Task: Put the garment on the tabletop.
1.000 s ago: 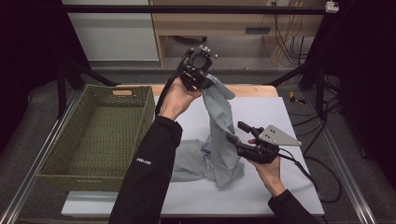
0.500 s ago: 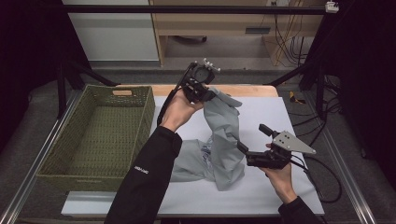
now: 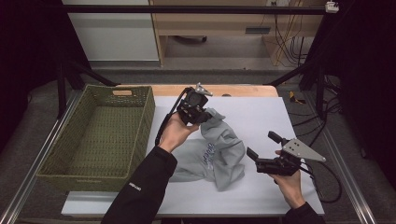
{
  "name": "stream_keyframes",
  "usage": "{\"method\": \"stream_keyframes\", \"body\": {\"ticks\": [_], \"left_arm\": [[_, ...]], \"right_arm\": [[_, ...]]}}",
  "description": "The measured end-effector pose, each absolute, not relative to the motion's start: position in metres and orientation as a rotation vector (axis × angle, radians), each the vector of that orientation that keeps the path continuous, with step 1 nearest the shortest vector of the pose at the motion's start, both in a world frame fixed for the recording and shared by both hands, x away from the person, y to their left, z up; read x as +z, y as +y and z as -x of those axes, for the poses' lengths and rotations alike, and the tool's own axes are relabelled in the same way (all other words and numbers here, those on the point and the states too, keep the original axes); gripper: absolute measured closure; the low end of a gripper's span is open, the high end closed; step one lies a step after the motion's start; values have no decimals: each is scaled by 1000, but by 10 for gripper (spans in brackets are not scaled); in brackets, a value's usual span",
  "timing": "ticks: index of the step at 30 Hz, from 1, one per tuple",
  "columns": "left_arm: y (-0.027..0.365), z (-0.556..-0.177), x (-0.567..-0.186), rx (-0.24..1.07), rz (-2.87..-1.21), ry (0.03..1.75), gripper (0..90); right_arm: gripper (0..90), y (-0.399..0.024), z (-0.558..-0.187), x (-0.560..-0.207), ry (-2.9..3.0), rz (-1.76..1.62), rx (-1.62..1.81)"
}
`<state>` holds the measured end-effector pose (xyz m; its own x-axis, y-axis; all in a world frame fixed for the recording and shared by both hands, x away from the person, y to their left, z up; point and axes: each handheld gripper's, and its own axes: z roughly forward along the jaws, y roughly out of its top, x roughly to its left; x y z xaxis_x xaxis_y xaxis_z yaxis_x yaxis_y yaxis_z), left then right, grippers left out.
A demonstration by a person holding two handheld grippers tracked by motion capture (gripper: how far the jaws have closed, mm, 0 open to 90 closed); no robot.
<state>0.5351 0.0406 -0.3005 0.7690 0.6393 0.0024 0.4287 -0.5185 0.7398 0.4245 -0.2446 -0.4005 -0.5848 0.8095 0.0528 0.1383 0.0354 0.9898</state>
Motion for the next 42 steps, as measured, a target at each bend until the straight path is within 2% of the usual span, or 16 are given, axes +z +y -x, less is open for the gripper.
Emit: {"method": "stream_keyframes", "body": {"ticks": [15,18,22,26,29,31,34,42], "left_arm": [[36,-522,-353,275,-2241,786,836],[38,-521,-355,275,-2232,787,812],[43,-514,-350,325,-2197,787,615],[49,-504,-345,372,-2144,776,369],[58,-496,-339,345,-2072,776,296],[64,-488,-336,365,-2031,770,229],[73,-480,-334,377,-2003,765,174],[103,-461,-354,369,-1864,772,117]], "right_arm": [[4,-260,-423,-416,1788,-1002,1571],[4,-261,-424,-417,1791,-994,1573],[4,-260,-424,-418,1791,-1015,1562],[4,-260,-423,-418,1796,-1004,1559],[4,-261,-425,-419,1790,-1009,1562],[4,-262,-425,-419,1795,-1018,1565],[4,-262,-426,-420,1793,-1014,1556],[4,-264,-426,-421,1791,-1033,1554]]}}
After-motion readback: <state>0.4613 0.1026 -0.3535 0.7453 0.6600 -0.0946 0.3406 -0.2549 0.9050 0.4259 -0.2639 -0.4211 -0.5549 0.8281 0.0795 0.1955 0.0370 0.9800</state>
